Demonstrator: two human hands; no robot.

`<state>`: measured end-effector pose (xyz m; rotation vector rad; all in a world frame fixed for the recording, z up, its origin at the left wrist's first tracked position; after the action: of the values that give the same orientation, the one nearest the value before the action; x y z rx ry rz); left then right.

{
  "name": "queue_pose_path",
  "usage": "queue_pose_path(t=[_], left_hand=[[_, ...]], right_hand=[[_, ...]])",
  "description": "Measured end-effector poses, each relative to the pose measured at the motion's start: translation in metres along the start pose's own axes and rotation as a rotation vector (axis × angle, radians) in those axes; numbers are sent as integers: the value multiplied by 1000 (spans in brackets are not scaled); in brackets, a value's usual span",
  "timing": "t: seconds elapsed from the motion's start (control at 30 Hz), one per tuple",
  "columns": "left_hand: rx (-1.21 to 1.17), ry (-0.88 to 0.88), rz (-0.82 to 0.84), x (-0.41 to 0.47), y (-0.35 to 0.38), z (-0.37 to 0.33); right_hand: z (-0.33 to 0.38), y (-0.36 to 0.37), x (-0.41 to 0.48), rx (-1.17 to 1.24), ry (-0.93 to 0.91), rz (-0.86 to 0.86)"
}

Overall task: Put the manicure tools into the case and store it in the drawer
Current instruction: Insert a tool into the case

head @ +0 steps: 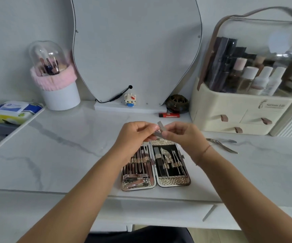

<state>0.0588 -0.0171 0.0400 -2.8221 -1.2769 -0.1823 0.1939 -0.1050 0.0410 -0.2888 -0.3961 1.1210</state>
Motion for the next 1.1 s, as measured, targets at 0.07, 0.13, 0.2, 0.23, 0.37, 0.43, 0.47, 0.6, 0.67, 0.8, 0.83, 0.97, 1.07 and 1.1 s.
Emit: queue_pose_path(t=[0.07,0.13,0.2,0.23,0.37,0.43,0.47,0.6,0.67,0.8,0.83,0.97,1.07,1.1], left_hand=[[-3,-14,-29,3,0,3],[-33,-65,-69,4,-1,6],[-64,-118,-99,5,-2,9],[-78,-142,-113,6,-1,10],[-175,-220,-166,9,-2,13],[-234,-234,-195,9,-3,13],[-256,-234,-210,9,-3,13],[-281,-199,-215,7,1,12],[-278,-188,-199,5,4,12],[-196,-158,-168,3,4,12],[-170,-150,-158,4,4,12],[-71,-129,-98,6,5,10],[30,-77,-37,7,7,10],[90,-40,-27,8,7,10]], right_hand=[[0,1,0,102,-11,23],[1,1,1,201,-28,46],[1,1,2,203,-54,52],[1,1,3,178,-70,49],[1,0,-1,172,-158,60],[1,-2,-3,165,-162,32],[0,-3,-4,174,-150,-6],[-3,0,-6,214,-93,-211],[-6,0,-6,199,-54,-281],[-10,0,-4,238,0,-304],[-10,-1,-4,246,4,-295],[-10,-6,0,182,17,-284],[-17,-12,5,85,73,-312],[-20,-15,7,37,104,-332]])
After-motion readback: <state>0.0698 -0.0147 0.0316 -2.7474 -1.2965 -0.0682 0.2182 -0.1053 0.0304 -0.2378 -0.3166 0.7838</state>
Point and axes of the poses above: each hand's wrist, its own x-axis towards the middle knuckle, its own y-axis out of the palm, z = x × y, the point moved 4 cm from there along x, towards the middle knuckle, and after that the axes turned 10 degrees about -x, right-handed, at the moved point
